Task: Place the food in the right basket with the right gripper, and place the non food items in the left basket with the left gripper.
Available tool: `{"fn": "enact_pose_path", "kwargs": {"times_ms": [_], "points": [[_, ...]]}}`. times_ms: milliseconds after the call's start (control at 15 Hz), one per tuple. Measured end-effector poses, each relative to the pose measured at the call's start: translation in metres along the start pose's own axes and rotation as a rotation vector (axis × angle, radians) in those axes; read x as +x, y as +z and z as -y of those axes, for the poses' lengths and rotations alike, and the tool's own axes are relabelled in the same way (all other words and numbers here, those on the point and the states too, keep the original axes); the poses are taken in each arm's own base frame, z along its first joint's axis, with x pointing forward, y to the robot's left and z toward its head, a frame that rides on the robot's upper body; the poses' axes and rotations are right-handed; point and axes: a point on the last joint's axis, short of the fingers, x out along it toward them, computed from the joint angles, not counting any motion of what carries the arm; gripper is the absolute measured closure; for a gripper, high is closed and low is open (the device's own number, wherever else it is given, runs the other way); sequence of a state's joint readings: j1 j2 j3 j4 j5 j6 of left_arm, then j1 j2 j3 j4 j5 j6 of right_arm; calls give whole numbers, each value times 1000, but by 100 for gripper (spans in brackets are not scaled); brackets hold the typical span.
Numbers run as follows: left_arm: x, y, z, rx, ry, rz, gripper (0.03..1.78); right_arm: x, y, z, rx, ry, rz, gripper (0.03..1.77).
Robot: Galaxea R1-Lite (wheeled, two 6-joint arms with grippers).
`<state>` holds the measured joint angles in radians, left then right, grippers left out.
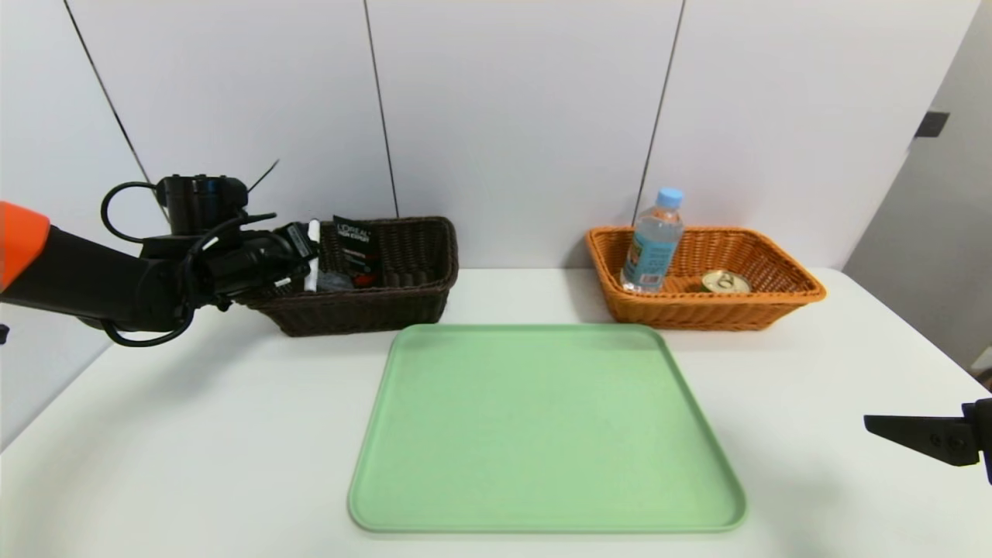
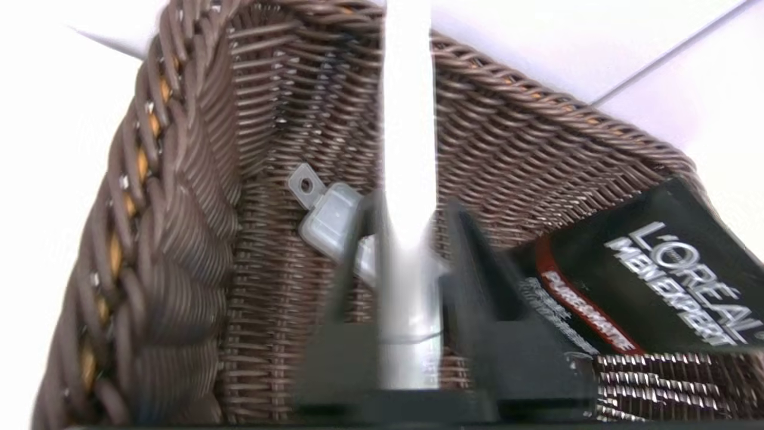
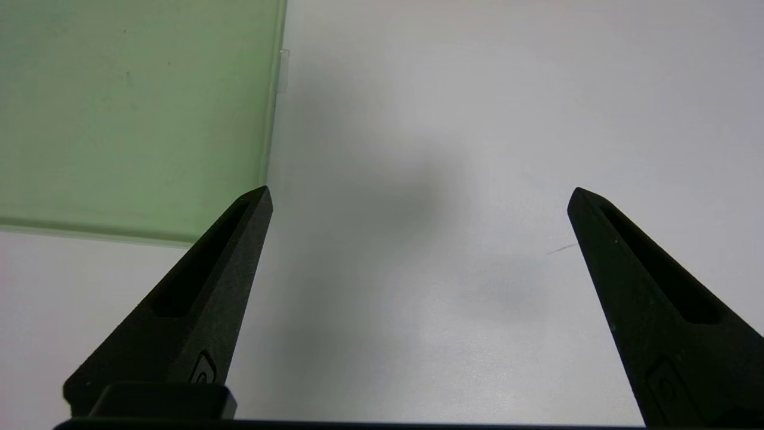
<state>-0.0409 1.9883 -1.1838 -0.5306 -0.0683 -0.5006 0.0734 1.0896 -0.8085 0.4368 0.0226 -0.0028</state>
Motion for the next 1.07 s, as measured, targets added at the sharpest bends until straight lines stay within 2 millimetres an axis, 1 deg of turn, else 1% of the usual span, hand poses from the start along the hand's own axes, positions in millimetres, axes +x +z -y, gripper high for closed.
{"fn": "enact_pose_path", "kwargs": {"times_ms": [133, 333, 400, 467, 533, 667, 800, 867, 933, 1067], "points": [[2, 2, 1, 3, -13, 24, 99, 0, 0, 0, 0, 1, 1, 9], [2, 4, 2, 5, -23, 43, 71, -1, 0, 0, 0, 1, 4, 9], [2, 8, 4, 6, -30, 57, 64, -1, 0, 0, 0, 1, 6, 9], [1, 16, 9, 10, -41, 85, 57, -1, 0, 0, 0, 1, 6, 9], [-1, 29, 16, 13, -54, 131, 51, -1, 0, 0, 0, 0, 7, 9], [-13, 56, 31, 16, -64, 206, 42, -2, 1, 0, 0, -2, 10, 9], [-41, 77, 44, 16, -42, 189, 35, -3, 4, 0, 0, -4, 27, 9], [-60, 86, 52, 18, -38, 161, 33, -4, 9, 0, -2, -6, 61, 9], [-84, 93, 60, 28, -36, 117, 30, -4, 13, 0, -3, -8, 94, 9], [-133, 101, 71, 69, -30, 42, 25, -2, 27, 0, -10, -12, 200, 9]]}}
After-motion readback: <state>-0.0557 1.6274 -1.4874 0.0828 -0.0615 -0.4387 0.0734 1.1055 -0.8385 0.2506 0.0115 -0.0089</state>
